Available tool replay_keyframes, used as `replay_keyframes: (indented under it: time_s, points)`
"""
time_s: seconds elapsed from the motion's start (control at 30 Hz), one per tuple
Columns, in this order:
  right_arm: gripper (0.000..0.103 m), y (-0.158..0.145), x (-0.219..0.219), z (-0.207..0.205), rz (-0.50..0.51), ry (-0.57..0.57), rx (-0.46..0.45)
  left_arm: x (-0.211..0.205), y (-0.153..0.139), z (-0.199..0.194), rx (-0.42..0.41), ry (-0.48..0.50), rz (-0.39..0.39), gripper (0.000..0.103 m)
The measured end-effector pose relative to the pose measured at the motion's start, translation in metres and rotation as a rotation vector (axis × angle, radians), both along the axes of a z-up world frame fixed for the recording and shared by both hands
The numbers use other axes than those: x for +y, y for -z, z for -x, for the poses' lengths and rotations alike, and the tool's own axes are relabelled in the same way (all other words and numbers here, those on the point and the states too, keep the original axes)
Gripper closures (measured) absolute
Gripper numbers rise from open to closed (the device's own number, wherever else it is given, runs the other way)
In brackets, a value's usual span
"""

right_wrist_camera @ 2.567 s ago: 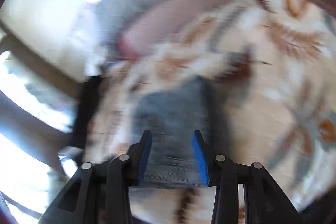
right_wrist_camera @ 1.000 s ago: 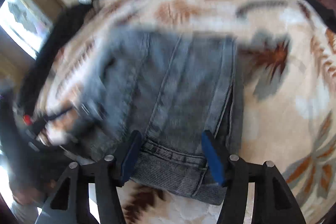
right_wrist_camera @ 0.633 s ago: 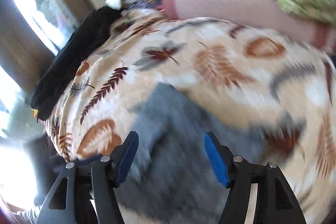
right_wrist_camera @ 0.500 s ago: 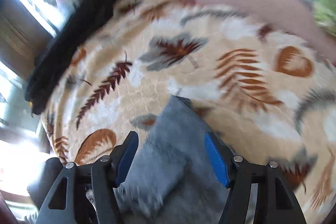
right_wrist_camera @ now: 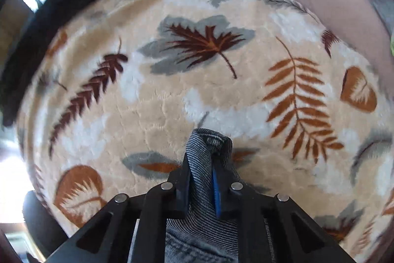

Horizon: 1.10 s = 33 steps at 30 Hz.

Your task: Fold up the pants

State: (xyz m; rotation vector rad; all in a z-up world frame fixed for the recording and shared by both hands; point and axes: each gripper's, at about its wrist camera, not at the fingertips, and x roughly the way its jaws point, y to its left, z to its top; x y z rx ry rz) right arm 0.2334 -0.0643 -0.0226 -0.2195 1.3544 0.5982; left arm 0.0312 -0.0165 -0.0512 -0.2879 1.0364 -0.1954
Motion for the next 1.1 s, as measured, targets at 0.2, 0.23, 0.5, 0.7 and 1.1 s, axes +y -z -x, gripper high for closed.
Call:
replay_keyframes:
  time_s: [0.2,0.23,0.5,0.7,1.1]
  points:
    - [0.071,0.006,-0.034,-0.004,-0.109,0.205,0.0,0.001,0.001,-0.001,0.015,-0.002,0.007,0.062]
    - [0.071,-0.003,-0.04,-0.001,-0.116,0.225,-0.03,0.003,0.001,-0.002,0.014,-0.004,0.012,0.061]
    - [0.07,-0.067,-0.106,0.043,-0.244,0.273,-0.143,0.022,-0.008,0.013,0.013,-0.017,0.036,0.053]
    - [0.059,0.005,-0.138,0.08,-0.203,0.304,0.02,0.036,-0.043,0.026,-0.073,-0.041,0.079,0.044]
    - [0.039,0.011,-0.177,0.081,-0.097,0.352,-0.085,0.008,-0.031,0.011,-0.007,0.036,-0.127,0.041]
